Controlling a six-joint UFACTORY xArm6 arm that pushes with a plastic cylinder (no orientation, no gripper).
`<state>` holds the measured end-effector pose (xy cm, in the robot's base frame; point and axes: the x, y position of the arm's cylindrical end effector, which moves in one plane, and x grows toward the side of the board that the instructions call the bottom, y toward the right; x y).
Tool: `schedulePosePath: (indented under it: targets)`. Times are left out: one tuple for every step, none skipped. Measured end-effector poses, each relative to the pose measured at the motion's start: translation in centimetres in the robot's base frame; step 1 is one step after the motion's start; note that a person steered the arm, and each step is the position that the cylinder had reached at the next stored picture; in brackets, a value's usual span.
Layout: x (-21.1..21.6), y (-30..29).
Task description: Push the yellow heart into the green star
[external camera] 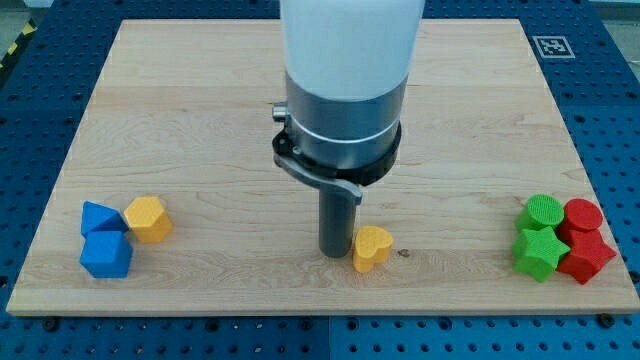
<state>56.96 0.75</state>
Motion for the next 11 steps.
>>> schedulePosePath:
  targets:
    - [1.3, 1.7]
    - [1.8, 3.2]
    - [1.4, 5.0]
    - [0.6, 5.8]
    - [-1.1, 6.0]
    - [-1.0, 8.2]
    - [-1.0, 9.9]
    - [-1.0, 10.4]
    - [-0.7, 11.9]
    - [-0.7, 13.3]
    - [-1.9, 12.5]
